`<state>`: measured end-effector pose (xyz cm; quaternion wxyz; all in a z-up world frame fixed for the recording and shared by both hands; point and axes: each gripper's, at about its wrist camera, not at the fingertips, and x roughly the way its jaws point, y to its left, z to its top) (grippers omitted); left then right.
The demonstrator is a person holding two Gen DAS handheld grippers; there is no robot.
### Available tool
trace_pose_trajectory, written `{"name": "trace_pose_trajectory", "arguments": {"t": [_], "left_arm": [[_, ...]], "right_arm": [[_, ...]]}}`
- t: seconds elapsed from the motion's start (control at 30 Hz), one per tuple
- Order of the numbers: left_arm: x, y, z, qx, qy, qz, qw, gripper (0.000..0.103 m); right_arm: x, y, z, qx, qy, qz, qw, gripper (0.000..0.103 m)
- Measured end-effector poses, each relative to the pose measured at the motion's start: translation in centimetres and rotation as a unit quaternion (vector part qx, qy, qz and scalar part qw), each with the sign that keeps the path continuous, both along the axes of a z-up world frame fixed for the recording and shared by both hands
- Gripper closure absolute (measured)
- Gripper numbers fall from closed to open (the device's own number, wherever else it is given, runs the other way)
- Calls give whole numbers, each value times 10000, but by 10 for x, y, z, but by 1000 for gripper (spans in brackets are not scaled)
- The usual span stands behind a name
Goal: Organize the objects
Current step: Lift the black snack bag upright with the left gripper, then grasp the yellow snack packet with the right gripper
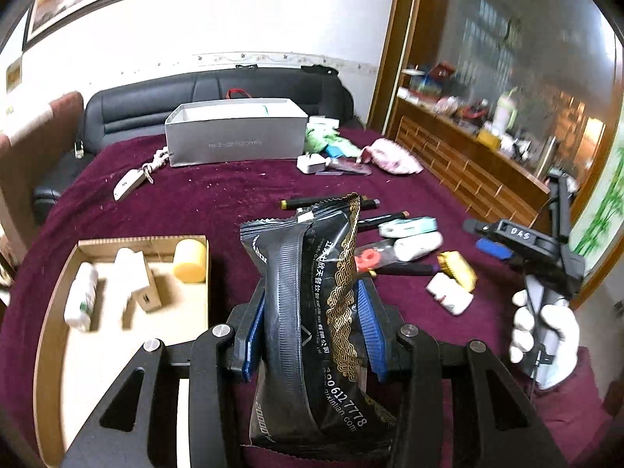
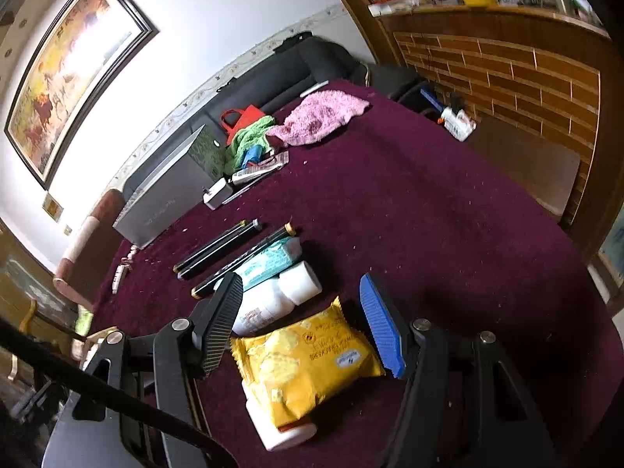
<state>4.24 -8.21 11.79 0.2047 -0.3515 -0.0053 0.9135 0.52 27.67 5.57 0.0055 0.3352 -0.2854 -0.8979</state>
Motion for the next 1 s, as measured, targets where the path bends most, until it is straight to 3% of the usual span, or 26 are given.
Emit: {"name": "trace_pose_trajectory", "arguments": {"t": [0.13, 0.3, 0.37, 0.6, 0.63, 0.8, 0.87, 1.0], "left_arm": [[12, -10, 1, 89, 103, 5, 9999, 65], [18, -21, -8, 327, -25, 7, 9995, 65], [22, -25, -12, 382, -70, 34, 9992, 65], [38, -40, -18, 484, -124, 78, 9987, 65], [39, -42, -18, 498, -123, 75, 9987, 65], [46, -50, -17, 500, -28, 25, 9987, 65], [46, -50, -19, 519, -11, 17, 9987, 65], [44, -51, -25, 595, -109, -16, 9982, 65]], "right_arm": [[8, -7, 8, 120, -266, 402, 9988, 41], [4, -25, 9, 907, -680, 619, 9916, 35], [1, -33, 5, 1004, -851, 731, 9886, 35], [-8, -54, -14, 1696, -1380, 600, 9740, 29], [-8, -55, -15, 1774, -1360, 535, 9732, 30], [7, -39, -2, 1546, -1206, 512, 9793, 66], [11, -32, 2, 1501, -1207, 494, 9800, 73], [11, -19, -1, 1518, -1413, 375, 9775, 73]]}}
